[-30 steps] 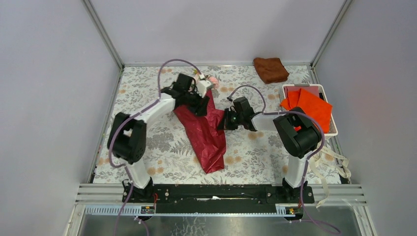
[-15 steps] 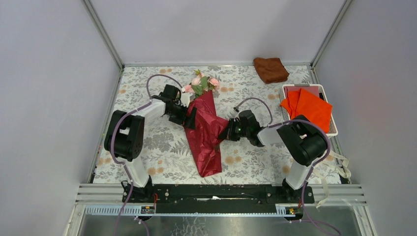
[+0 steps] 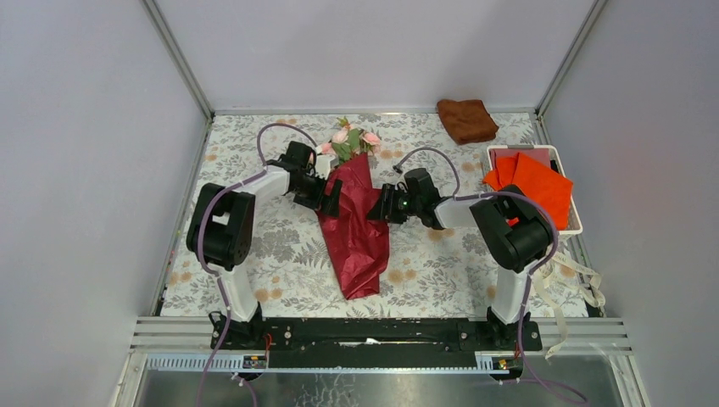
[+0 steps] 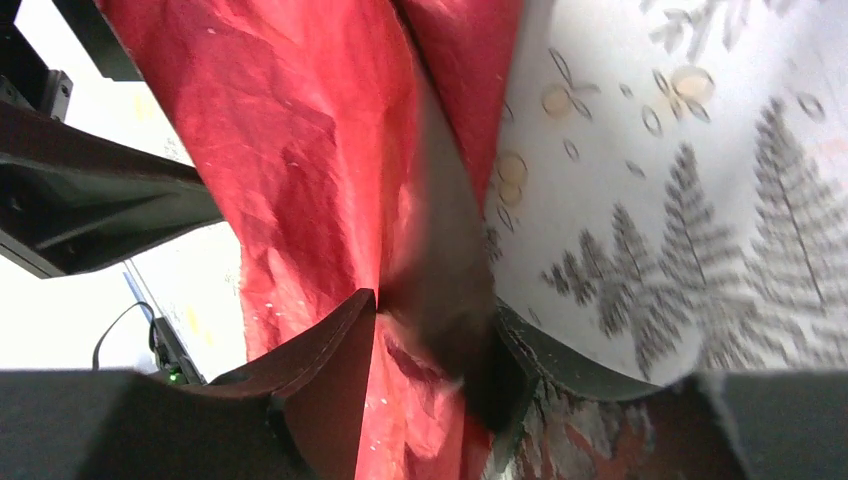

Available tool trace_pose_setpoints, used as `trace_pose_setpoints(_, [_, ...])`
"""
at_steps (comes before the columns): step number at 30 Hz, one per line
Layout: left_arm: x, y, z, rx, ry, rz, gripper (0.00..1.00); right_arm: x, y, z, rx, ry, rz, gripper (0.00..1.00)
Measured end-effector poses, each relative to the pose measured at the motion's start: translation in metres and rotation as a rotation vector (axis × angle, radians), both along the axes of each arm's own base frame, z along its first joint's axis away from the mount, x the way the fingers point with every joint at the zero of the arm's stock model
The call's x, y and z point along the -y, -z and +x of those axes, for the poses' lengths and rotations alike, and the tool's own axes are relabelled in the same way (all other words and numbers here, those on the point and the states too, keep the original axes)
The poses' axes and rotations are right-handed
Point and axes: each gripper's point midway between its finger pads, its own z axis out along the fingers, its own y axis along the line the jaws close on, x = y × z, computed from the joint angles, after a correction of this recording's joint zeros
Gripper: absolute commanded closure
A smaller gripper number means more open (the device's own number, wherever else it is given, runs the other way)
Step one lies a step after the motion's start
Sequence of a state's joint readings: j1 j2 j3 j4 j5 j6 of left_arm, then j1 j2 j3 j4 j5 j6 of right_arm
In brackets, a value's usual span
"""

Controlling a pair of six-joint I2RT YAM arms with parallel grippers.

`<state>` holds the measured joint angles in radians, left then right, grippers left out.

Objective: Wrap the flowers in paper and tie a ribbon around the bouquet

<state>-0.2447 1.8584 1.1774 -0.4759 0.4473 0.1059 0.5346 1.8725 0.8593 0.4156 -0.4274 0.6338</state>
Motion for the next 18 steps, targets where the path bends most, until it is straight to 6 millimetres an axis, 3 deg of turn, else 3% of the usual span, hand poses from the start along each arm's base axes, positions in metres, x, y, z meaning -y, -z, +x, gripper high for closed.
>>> trace_pose_setpoints(6, [-0.009, 0.003, 0.015, 0.065, 0.001, 0.066, 0.01, -0.013, 0.008, 0.009, -0.012, -0.034, 0.033, 0.92])
trace_pose_setpoints(10, [-0.021, -0.002, 0.023, 0.116, 0.006, 0.141, 0.01, -0.014, 0.011, 0.006, -0.035, -0.019, 0.054, 0.97])
trace_pose_setpoints(13, [-0.023, -0.026, 0.023, 0.196, 0.052, 0.191, 0.01, -0.014, 0.011, 0.006, -0.042, -0.007, 0.066, 0.97])
trace_pose_setpoints(15, [-0.006, -0.053, 0.017, 0.297, 0.138, 0.217, 0.03, -0.015, 0.011, 0.006, -0.047, 0.000, 0.071, 0.96])
trace_pose_setpoints(18, [0.061, -0.086, -0.026, 0.466, 0.404, 0.203, 0.08, -0.015, 0.011, 0.006, -0.053, 0.007, 0.074, 0.90])
